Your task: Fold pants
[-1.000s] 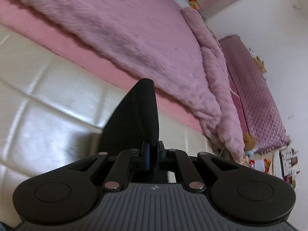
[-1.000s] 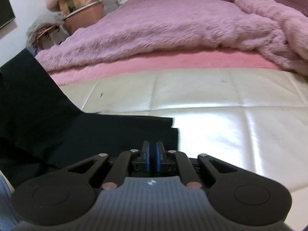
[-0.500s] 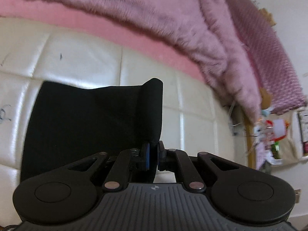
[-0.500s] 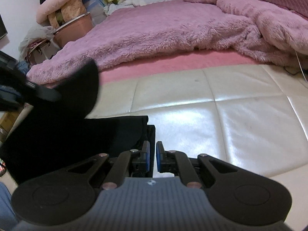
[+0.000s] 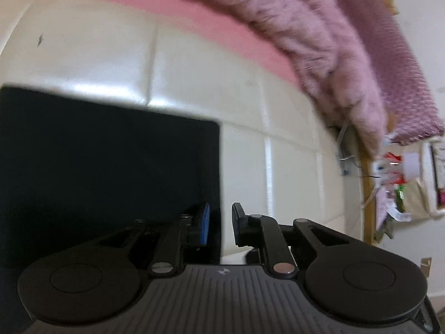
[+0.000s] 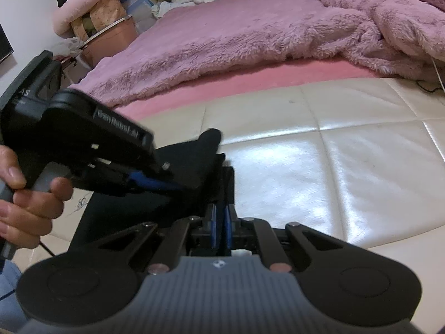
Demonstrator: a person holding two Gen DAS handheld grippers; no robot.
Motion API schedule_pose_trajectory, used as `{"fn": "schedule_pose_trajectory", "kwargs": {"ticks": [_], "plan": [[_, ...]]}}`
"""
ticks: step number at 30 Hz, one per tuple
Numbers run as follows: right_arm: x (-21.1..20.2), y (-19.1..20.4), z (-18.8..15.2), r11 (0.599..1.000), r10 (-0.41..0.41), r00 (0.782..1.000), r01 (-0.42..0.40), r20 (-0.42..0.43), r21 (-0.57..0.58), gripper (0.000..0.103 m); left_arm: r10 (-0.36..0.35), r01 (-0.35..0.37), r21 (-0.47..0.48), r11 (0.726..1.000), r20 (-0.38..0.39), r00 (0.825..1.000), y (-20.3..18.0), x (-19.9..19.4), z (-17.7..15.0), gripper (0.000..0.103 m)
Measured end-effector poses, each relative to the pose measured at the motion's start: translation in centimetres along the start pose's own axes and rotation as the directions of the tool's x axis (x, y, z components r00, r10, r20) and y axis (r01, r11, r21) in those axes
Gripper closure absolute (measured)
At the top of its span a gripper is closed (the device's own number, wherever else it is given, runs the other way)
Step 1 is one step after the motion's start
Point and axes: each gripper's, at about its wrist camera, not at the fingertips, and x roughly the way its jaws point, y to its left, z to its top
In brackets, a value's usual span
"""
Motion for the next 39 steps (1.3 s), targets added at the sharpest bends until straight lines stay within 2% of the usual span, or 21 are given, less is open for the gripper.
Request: {"fn": "schedule_pose_trajectory", "kwargs": {"ticks": [3, 5, 6, 7, 11, 16, 17, 18, 19, 21, 27, 29, 31, 34, 39], "plan": [[-0.1, 0.2, -0.1, 1.0, 0.014, 1.0, -0.014, -0.002, 0.012, 0.099, 0.006, -0.007, 0.06, 0.998, 0.021, 1.0, -0.4, -2.1, -0.2, 0.078], [-0.1, 0.3, -0.1, 0.999, 0.023, 1.0, -0.023, -0.006, 0.025, 0.093, 0.024, -0.028, 0.104, 0.994, 0.048, 0.999, -0.1, -3.8, -0.5, 0.076], [-0.1, 0.3, -0.2, 0.999, 0.027, 1.0, -0.027, -0.009, 0.038, 0.081, 0.042, -0.05, 0.129, 0.99, 0.067, 0.997, 0.2, -4.8, -0.7, 0.075], [-0.2, 0.2, -0.3, 0.998, 0.038, 0.999, -0.037, -0.009, 0.051, 0.076, 0.059, -0.072, 0.158, 0.985, 0.087, 0.994, 0.6, -5.7, -0.9, 0.074], [-0.1, 0.0, -1.0, 0.991, 0.081, 0.996, -0.078, -0.025, 0.111, 0.076, 0.125, -0.153, 0.19, 0.97, 0.15, 0.981, 3.3, -8.3, -2.1, 0.073], [1.7, -0.7, -2.0, 0.967, 0.142, 0.987, -0.123, -0.072, 0.221, 0.078, 0.174, -0.193, 0.095, 0.976, 0.18, 0.968, 8.5, -10.5, -3.7, 0.073], [2.0, -0.6, -2.2, 0.965, 0.145, 0.986, -0.123, -0.081, 0.231, 0.083, 0.18, -0.196, 0.076, 0.978, 0.182, 0.967, 9.4, -10.9, -4.0, 0.073], [2.1, -0.5, -2.3, 0.965, 0.141, 0.986, -0.115, -0.092, 0.237, 0.095, 0.185, -0.2, 0.063, 0.978, 0.185, 0.965, 10.2, -11.2, -4.2, 0.073], [2.2, -0.3, -2.3, 0.964, 0.14, 0.986, -0.114, -0.094, 0.242, 0.098, 0.19, -0.204, 0.054, 0.978, 0.188, 0.964, 10.9, -11.5, -4.4, 0.073], [1.7, 0.4, -1.7, 0.967, 0.139, 0.987, -0.118, -0.081, 0.226, 0.1, 0.194, -0.205, 0.041, 0.978, 0.194, 0.962, 11.7, -12.0, -4.7, 0.073], [-2.1, 5.2, 2.6, 0.984, 0.172, 0.985, -0.172, 0.002, 0.054, 0.101, 0.187, -0.202, 0.051, 0.978, 0.215, 0.959, 12.0, -12.3, -5.0, 0.073], [-2.5, 5.5, 3.0, 0.989, 0.146, 0.989, -0.146, -0.008, 0.01, 0.101, 0.185, -0.204, 0.068, 0.977, 0.218, 0.958, 11.8, -12.1, -5.1, 0.073], [-1.1, 4.5, 2.4, 0.998, 0.069, 0.996, -0.069, -0.054, 0.012, 0.101, 0.197, -0.22, 0.088, 0.971, 0.216, 0.956, 11.7, -11.7, -5.3, 0.073], [1.1, 3.4, 0.7, 1.0, -0.016, 0.995, 0.016, -0.103, 0.0, 0.101, 0.204, -0.23, 0.11, 0.967, 0.207, 0.957, 11.6, -10.9, -5.6, 0.074], [3.1, 2.7, -1.4, 0.997, -0.081, 0.988, 0.08, -0.129, -0.014, 0.101, 0.227, -0.256, 0.137, 0.957, 0.197, 0.954, 11.7, -9.5, -6.0, 0.077]]}}
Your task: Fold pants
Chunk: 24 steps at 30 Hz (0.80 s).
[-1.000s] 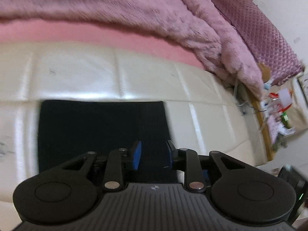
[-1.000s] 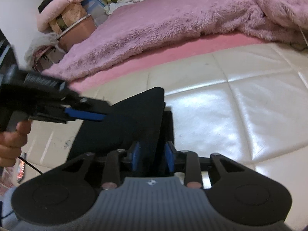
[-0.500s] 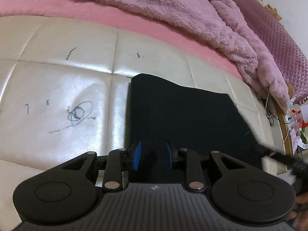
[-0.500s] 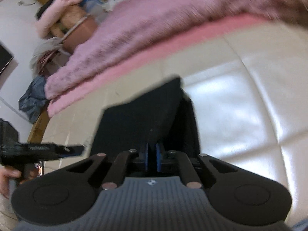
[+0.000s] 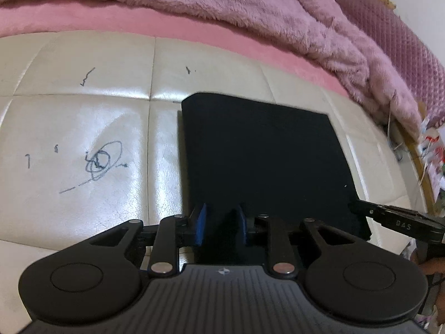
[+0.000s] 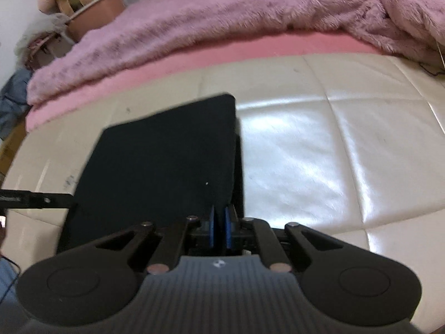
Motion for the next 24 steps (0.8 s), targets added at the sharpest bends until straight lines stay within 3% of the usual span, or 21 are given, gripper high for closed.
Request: {"fn": "schedule_pose_trajectory", "kwargs": {"ticks": [10, 13, 16, 19, 22, 24], "plan": [[2.4, -0.5, -1.2, 0.999, -0.042, 0.999, 0.042, -0.006, -0.019, 0.099, 0.092, -0.09, 0.1, 0.991, -0.01, 0.996, -1.3, 0.4, -0.7, 0.076], [-0.1, -0.1, -1.0, 0.998, -0.037, 0.998, 0.039, 0.053, -0.045, 0.092, 0.048, -0.048, 0.138, 0.989, 0.001, 0.999, -2.0, -1.5, -0.9, 0.072], [-2.9, 1.4, -1.3, 0.988, 0.008, 0.994, 0.009, 0.113, -0.153, 0.092, 0.026, -0.02, 0.194, 0.981, -0.029, 0.999, -2.8, -2.0, -1.8, 0.068], [-3.6, 3.4, -2.5, 0.962, 0.038, 0.996, -0.012, 0.087, -0.274, 0.094, 0.012, 0.006, 0.237, 0.971, -0.077, 0.997, -3.3, -1.9, -3.3, 0.068], [-2.6, 4.3, -3.8, 0.939, -0.028, 0.998, 0.043, 0.048, -0.341, 0.093, 0.014, 0.015, 0.25, 0.968, -0.113, 0.993, -3.0, -1.5, -4.6, 0.068], [-1.7, 3.8, -4.4, 0.944, -0.051, 0.998, 0.055, 0.021, -0.325, 0.093, 0.022, 0.012, 0.24, 0.971, -0.139, 0.99, -2.6, -0.9, -4.9, 0.07]]}}
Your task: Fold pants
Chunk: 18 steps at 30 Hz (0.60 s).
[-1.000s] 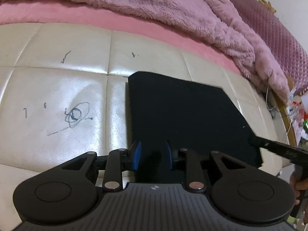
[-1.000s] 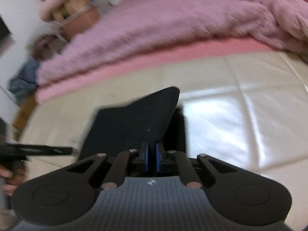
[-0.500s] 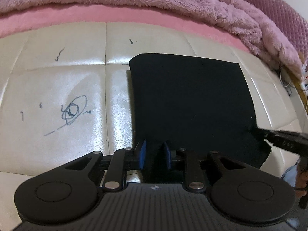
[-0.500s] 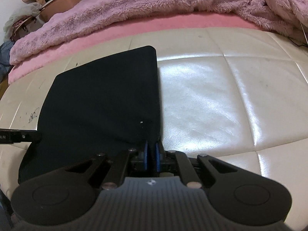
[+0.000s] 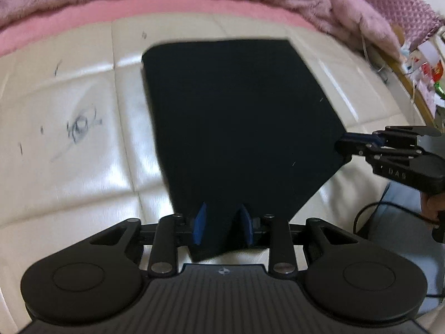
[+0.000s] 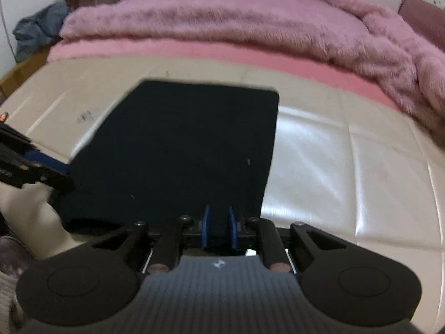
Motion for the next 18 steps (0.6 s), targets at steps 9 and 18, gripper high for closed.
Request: {"fn": "schedule_pose_trajectory", "kwargs": {"ticks": [9, 18], "plan": [[1.1, -1.4, 0.1, 0.996, 0.038, 0.999, -0.036, -0.025, 0.083, 0.088, -0.014, 0.014, -0.01, 1.0, -0.002, 1.0, 0.3, -1.0, 0.8, 0.071], [1.4, -5.5, 3.9, 0.945, 0.129, 0.987, -0.15, 0.092, 0.289, 0.041, 0.095, -0.083, -0.102, 0.991, 0.121, 0.988, 3.0, -1.4, 5.1, 0.041]]}}
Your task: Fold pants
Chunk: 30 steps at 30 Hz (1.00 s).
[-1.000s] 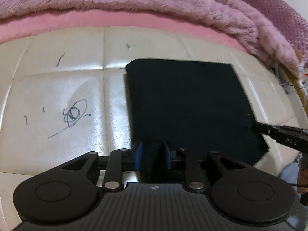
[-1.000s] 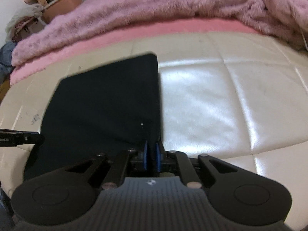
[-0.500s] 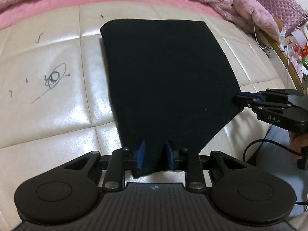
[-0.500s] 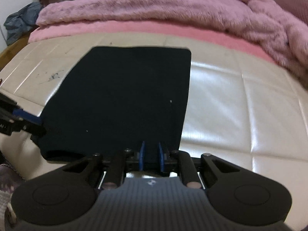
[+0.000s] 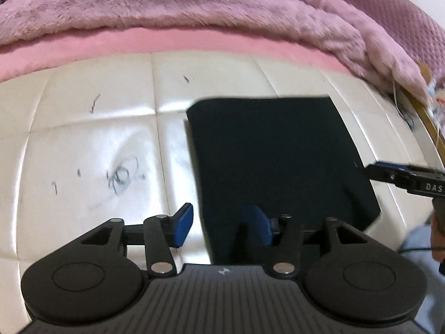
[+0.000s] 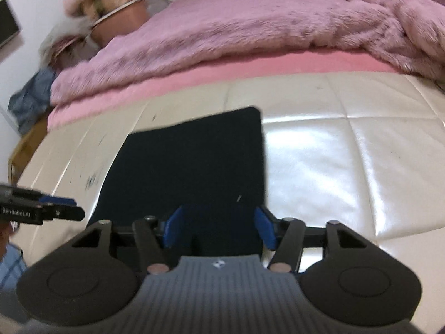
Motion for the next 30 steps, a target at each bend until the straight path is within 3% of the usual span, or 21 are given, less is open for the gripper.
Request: {"fn": "schedule_pose_trajectory", "kwargs": {"ticks": [6, 13, 20, 23, 27, 30], "plan": [[3.0, -2.8, 1.8, 0.983, 0.057, 0.998, -0.054, -0.012, 0.178, 0.04, -0.028, 0.028, -0.057, 0.998, 0.001, 1.0, 1.9, 2.3, 1.5, 0.038], [5.4, -5.0, 2.3, 0.961, 0.111, 0.993, -0.098, -0.039, 0.258, 0.047, -0.116, 0.11, -0.142, 0.984, -0.033, 0.993, 4.0, 4.5, 2.0, 0.038], [7.7, -6.6, 2.2, 0.936, 0.181, 0.982, -0.155, -0.055, 0.317, 0.049, -0.28, 0.267, -0.263, 0.927, -0.012, 0.96, 6.7, 6.3, 1.7, 0.038], [7.9, -6.7, 2.3, 0.938, 0.194, 0.979, -0.168, -0.058, 0.302, 0.057, -0.325, 0.314, -0.291, 0.904, 0.009, 0.946, 7.1, 7.0, 1.9, 0.057], [8.3, -7.0, 2.3, 0.931, 0.22, 0.975, -0.196, -0.043, 0.308, 0.072, -0.323, 0.314, -0.304, 0.899, 0.023, 0.946, 7.2, 7.3, 2.3, 0.082], [7.9, -6.8, 2.3, 0.93, 0.222, 0.975, -0.205, -0.023, 0.304, 0.084, -0.293, 0.29, -0.274, 0.917, 0.032, 0.956, 7.2, 6.8, 3.1, 0.084]]}}
